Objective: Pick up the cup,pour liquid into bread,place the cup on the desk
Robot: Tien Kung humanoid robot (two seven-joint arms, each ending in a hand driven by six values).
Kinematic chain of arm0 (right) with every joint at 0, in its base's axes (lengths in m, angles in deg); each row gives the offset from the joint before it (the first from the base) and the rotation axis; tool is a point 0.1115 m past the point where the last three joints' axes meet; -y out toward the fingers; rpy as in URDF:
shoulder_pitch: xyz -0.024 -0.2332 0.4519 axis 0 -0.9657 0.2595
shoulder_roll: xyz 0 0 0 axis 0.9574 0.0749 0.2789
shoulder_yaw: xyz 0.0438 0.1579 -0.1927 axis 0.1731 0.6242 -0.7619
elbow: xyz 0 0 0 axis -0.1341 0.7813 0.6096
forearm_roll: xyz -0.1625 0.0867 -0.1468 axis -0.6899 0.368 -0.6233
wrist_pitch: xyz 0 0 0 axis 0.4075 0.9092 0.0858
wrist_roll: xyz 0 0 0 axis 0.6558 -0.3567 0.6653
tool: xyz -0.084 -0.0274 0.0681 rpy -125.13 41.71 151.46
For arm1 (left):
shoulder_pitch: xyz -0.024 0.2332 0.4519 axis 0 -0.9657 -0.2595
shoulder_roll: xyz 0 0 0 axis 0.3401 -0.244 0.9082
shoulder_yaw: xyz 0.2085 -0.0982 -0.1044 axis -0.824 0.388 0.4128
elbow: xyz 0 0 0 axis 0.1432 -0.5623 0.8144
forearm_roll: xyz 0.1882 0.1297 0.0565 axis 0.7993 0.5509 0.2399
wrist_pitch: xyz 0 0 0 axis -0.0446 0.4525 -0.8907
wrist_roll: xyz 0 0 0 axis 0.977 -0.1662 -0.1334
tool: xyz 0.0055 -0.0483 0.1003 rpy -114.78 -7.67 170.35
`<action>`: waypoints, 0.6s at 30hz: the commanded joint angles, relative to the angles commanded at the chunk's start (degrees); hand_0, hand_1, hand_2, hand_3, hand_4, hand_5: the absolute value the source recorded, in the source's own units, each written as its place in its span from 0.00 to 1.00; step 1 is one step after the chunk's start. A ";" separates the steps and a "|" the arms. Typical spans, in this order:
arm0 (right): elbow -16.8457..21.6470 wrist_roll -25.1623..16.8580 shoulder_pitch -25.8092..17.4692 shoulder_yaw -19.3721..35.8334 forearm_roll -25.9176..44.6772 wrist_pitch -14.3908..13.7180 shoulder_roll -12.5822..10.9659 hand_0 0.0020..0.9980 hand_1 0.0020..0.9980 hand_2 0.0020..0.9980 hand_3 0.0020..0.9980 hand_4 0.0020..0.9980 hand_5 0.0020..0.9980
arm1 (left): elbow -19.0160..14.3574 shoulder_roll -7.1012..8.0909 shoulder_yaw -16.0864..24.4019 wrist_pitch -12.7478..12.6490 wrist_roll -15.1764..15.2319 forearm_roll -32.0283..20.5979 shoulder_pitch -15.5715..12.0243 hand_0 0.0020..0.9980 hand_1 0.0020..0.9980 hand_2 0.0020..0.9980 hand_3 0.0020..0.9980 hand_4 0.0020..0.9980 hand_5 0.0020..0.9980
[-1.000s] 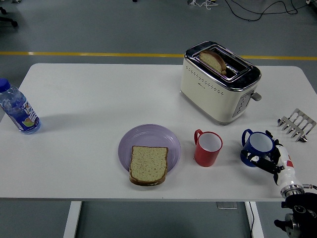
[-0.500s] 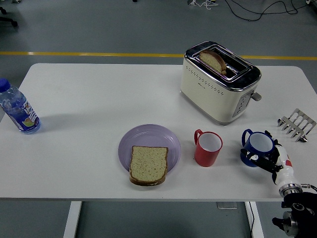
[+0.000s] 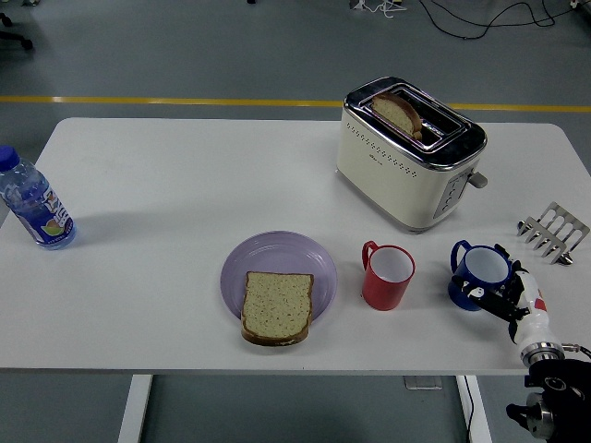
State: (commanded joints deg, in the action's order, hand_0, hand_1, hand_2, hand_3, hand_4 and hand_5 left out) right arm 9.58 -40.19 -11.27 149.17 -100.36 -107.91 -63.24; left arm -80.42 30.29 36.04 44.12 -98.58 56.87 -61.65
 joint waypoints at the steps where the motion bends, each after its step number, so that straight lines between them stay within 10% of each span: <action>1: -0.11 -0.08 0.02 -0.03 0.19 0.01 0.01 0.89 0.80 0.89 0.92 1.00 0.12 | 0.00 -0.01 -0.01 0.00 0.01 0.01 -0.03 0.67 0.74 0.74 0.64 0.40 1.00; 18: -2.49 -0.40 1.40 -0.81 0.83 0.09 0.27 0.79 0.72 0.83 0.88 1.00 0.14 | -0.04 0.00 0.45 0.05 0.06 0.15 0.17 0.67 0.74 0.74 0.64 0.40 1.00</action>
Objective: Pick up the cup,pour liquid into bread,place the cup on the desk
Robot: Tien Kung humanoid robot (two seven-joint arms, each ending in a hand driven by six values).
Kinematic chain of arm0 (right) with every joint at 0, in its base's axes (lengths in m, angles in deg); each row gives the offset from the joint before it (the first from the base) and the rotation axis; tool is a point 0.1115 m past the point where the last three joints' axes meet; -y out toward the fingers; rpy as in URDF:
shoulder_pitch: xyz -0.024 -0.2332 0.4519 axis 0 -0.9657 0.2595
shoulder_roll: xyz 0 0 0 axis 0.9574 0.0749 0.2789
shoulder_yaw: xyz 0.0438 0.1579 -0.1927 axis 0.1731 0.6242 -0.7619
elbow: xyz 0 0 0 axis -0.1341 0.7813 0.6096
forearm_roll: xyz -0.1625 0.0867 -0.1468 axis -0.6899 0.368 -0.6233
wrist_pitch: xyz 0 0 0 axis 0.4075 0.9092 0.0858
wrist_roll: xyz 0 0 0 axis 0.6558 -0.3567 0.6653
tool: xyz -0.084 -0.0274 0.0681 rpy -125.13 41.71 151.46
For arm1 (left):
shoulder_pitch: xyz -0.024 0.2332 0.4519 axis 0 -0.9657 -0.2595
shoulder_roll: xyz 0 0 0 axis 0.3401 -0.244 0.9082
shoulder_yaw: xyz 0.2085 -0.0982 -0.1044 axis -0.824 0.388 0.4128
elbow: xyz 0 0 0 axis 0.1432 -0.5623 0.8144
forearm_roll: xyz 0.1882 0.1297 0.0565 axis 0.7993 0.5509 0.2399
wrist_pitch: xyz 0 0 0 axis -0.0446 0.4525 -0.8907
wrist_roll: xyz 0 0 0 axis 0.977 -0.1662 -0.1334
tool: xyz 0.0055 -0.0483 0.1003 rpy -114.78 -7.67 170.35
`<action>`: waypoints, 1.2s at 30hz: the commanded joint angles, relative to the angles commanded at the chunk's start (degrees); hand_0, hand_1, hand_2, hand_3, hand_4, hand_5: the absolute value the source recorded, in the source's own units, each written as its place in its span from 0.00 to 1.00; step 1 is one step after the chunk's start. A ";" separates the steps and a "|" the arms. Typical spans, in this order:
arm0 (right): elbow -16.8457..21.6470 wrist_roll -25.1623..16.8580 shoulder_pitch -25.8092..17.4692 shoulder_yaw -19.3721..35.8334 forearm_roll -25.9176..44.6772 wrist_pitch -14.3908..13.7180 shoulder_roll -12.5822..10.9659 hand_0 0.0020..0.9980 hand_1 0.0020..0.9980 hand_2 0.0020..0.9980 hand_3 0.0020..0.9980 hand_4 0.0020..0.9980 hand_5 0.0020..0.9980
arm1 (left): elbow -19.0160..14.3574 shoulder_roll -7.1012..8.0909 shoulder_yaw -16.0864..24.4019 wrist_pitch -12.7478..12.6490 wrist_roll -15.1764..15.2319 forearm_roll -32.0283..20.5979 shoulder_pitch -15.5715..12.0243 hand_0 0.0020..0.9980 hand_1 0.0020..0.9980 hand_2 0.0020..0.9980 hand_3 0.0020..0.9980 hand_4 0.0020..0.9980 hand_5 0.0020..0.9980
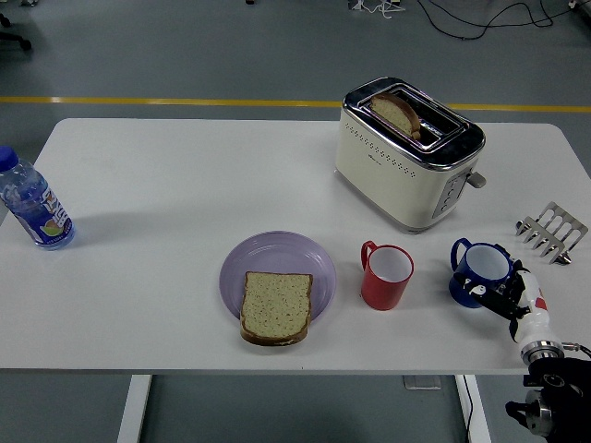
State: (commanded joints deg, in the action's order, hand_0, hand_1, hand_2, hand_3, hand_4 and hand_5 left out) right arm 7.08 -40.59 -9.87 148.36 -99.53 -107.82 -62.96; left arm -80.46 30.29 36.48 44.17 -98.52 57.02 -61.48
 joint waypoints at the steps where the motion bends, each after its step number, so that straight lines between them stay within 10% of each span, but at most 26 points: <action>1: -0.19 0.00 0.09 -0.04 0.13 0.11 0.02 0.79 0.72 0.83 0.88 1.00 0.14 | 0.00 0.01 0.05 0.01 0.01 0.04 0.02 0.67 0.74 0.74 0.64 0.40 1.00; 36: 3.85 -4.02 -0.77 3.70 -2.76 -3.98 0.29 0.32 0.35 0.53 0.56 0.93 0.10 | -0.01 0.05 0.34 -0.06 -0.06 0.42 0.01 0.67 0.74 0.74 0.64 0.40 1.00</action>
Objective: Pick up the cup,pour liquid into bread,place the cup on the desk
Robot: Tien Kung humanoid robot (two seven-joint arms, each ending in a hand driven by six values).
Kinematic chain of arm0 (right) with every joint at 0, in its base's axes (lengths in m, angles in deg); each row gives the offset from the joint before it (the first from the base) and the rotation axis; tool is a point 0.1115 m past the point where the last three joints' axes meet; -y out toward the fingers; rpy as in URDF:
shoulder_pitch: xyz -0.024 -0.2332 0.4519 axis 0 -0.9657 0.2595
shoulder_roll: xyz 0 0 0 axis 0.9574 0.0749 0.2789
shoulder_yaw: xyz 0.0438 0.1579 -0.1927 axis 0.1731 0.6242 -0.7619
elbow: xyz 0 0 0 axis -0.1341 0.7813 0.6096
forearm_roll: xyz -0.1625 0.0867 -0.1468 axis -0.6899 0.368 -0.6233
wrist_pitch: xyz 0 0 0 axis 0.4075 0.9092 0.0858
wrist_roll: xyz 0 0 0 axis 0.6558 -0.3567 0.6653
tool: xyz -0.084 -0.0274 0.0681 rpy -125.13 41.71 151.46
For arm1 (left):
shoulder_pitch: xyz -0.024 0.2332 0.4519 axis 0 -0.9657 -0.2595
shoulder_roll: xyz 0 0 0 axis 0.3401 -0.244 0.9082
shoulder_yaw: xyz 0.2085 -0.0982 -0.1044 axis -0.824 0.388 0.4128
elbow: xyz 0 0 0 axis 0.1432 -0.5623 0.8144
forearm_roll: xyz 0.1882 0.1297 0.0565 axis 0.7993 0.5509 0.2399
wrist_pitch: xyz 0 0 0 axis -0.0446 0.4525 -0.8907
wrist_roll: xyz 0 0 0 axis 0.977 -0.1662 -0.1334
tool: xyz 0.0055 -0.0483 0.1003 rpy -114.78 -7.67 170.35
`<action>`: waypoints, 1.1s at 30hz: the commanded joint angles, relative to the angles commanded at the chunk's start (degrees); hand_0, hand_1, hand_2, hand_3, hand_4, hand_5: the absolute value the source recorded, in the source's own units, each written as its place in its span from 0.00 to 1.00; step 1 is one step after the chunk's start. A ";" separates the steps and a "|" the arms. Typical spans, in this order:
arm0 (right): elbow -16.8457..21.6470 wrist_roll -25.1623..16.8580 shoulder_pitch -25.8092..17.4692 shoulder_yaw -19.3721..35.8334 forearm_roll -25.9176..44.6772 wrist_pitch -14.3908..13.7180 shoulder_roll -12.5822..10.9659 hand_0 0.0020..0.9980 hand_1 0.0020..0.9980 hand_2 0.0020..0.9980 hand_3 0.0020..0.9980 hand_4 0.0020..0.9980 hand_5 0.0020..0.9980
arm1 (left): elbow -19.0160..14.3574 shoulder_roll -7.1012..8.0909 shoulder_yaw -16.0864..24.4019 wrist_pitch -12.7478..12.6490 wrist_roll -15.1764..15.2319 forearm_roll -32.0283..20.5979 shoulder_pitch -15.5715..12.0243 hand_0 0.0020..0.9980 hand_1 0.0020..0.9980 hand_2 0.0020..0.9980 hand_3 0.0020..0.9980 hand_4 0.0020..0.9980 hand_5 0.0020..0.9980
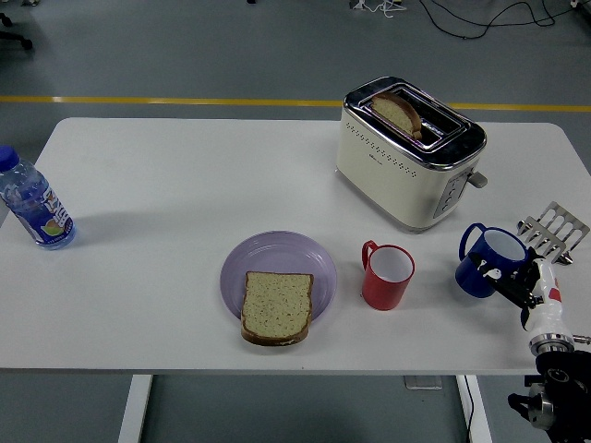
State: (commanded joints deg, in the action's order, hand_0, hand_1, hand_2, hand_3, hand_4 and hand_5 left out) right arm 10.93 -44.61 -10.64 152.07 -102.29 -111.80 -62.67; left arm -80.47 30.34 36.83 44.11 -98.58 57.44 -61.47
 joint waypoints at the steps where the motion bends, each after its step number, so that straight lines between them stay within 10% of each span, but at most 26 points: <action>1: 0.37 0.07 -0.05 0.16 -0.49 -0.04 -0.01 0.32 0.35 0.53 0.56 0.93 0.10 | 0.00 0.00 0.01 0.00 0.00 0.02 0.00 0.67 0.74 0.74 0.64 0.40 1.00; 14: 8.98 2.08 -0.29 1.37 -7.08 -1.48 -0.64 0.20 0.28 0.51 0.54 0.88 0.07 | 0.01 0.00 0.02 0.06 -0.04 -0.04 0.01 0.67 0.74 0.74 0.64 0.40 1.00; 33: 21.52 17.93 7.74 -6.98 -17.93 -0.62 -4.36 0.19 0.28 0.51 0.54 0.85 0.06 | 0.01 0.11 -0.29 0.28 -0.08 -0.37 -0.13 0.67 0.74 0.74 0.63 0.40 1.00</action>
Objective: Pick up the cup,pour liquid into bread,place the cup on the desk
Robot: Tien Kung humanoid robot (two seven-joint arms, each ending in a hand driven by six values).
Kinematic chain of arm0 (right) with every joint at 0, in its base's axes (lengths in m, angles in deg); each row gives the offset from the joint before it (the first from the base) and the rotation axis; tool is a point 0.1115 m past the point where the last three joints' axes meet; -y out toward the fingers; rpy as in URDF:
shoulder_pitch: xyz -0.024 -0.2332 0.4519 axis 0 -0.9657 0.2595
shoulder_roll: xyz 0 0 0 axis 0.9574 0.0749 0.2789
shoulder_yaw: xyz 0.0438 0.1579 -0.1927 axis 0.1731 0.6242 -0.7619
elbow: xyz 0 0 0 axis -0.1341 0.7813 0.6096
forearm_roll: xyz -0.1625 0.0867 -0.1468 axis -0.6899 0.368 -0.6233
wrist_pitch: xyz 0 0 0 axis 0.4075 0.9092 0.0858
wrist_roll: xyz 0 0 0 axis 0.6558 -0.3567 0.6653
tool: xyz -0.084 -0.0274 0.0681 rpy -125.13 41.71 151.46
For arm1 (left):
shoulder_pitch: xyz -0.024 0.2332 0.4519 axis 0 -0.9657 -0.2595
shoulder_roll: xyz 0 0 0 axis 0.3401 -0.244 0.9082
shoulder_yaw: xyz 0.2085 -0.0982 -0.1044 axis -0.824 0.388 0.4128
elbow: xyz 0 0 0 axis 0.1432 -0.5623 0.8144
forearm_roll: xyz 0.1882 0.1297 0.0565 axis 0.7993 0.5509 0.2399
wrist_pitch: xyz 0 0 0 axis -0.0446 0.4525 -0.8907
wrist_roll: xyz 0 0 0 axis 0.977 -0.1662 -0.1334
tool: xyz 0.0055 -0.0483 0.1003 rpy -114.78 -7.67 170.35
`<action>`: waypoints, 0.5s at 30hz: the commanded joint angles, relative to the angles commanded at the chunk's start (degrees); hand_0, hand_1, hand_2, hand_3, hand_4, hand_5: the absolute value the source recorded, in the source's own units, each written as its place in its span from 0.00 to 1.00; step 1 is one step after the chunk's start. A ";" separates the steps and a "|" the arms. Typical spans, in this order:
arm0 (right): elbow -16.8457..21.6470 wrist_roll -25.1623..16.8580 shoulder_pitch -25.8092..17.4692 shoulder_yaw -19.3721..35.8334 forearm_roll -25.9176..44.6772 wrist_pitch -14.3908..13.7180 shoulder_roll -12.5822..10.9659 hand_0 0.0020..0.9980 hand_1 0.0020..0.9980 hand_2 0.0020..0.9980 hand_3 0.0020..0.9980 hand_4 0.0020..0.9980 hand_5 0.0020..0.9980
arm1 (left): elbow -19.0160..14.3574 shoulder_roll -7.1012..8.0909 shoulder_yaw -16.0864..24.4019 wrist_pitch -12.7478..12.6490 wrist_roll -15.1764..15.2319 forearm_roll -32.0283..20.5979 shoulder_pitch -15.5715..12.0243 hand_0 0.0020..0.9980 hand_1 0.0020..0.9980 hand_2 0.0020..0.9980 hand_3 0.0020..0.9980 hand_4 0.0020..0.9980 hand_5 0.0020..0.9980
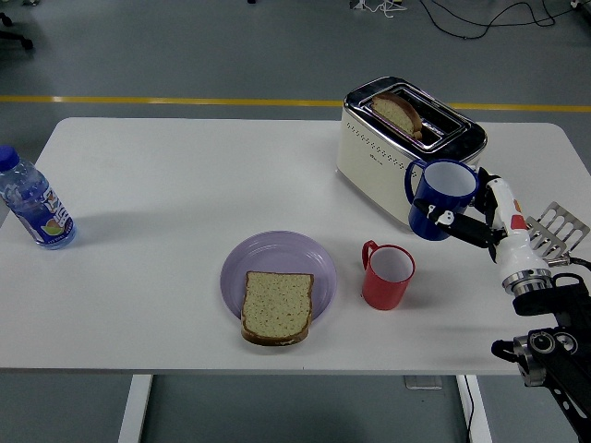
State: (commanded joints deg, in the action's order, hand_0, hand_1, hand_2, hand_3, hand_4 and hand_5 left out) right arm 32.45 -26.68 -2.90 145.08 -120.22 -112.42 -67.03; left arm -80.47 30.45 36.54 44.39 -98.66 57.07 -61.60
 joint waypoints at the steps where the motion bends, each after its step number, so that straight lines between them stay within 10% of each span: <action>1: -0.03 0.82 0.91 -0.79 -0.61 0.15 -0.07 0.19 0.28 0.51 0.54 0.85 0.06 | 0.00 -0.01 -0.05 0.02 -0.01 -0.06 -0.03 0.67 0.74 0.74 0.63 0.40 1.00; 15: -3.04 8.30 13.17 -12.60 -12.76 1.39 1.04 0.20 0.29 0.52 0.54 0.82 0.03 | -0.03 0.10 -0.04 0.19 -0.05 -0.32 -0.04 0.67 0.74 0.74 0.64 0.40 1.00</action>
State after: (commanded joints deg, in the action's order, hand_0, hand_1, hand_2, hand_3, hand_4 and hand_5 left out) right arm 29.41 -18.38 10.27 132.49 -132.98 -111.03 -65.99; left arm -80.50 30.55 36.50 44.57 -98.71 56.75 -61.64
